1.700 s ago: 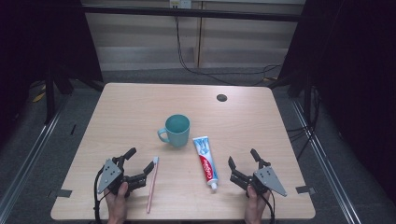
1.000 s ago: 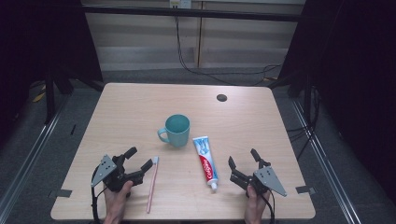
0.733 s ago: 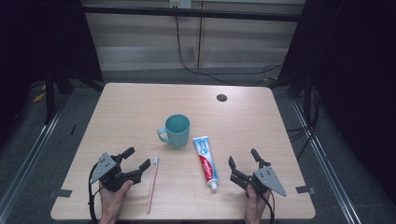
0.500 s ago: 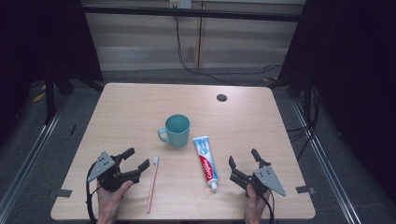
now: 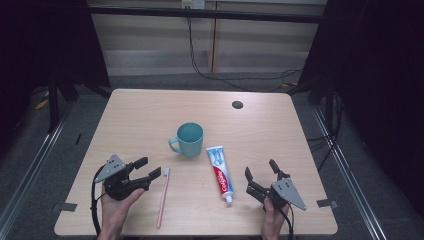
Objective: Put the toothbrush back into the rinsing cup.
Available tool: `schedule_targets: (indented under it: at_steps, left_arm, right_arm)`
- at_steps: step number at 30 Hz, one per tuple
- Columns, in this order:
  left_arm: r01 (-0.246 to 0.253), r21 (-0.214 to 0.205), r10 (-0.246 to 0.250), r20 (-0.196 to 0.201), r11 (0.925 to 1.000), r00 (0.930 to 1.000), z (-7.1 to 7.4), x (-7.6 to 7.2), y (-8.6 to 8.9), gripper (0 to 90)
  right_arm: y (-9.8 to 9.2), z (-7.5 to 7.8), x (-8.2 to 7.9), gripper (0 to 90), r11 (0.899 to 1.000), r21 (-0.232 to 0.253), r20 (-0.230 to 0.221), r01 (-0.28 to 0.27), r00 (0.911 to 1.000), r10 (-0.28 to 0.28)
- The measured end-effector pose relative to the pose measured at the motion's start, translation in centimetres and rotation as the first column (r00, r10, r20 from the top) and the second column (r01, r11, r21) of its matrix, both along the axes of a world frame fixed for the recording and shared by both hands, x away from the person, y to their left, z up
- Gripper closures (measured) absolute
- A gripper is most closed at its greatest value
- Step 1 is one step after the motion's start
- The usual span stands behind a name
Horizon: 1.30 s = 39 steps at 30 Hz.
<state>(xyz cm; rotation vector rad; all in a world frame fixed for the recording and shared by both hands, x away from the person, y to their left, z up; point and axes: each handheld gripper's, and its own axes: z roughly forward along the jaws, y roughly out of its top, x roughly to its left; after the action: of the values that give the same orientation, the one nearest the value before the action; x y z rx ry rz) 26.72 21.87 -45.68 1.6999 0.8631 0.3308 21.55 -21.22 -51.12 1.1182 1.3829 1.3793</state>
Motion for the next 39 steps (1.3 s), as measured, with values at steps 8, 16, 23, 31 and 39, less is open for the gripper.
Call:
schedule_targets:
  at_steps: [8, 16, 23, 31, 39]
  left_arm:
    - [0.042, 0.065, -0.034, -0.116, 0.997, 0.9927, 0.5, 0.5, -0.2, 43.8]
    - [0.071, 0.115, -0.042, -0.237, 0.9908, 0.9705, 0.2, 1.3, -0.5, 51.3]
    - [0.119, 0.151, -0.052, -0.386, 0.9813, 0.921, 0.6, 2.2, -1.2, 57.2]
    - [0.151, 0.228, -0.021, -0.489, 0.9618, 0.8723, 0.0, 2.3, -2.1, 58.4]
    - [0.185, 0.249, -0.021, -0.542, 0.9506, 0.8401, 0.4, 2.9, -2.9, 60.4]
  right_arm:
    - [0.0, 0.0, 0.0, 13.7, 1.0, 0.001, 0.001, 0.001, 1.0, -0.001]
    - [0.0, 0.0, 0.0, 13.7, 1.0, 0.0, 0.001, 0.002, 1.0, -0.002]
    - [0.0, 0.0, 0.0, 13.7, 1.0, 0.0, 0.0, 0.002, 1.0, -0.002]
    - [0.0, 0.0, 0.1, 13.7, 1.0, -0.002, -0.005, 0.003, 1.0, -0.003]
    - [0.0, 0.0, 0.0, 13.7, 1.0, 0.0, -0.003, 0.009, 1.0, -0.009]
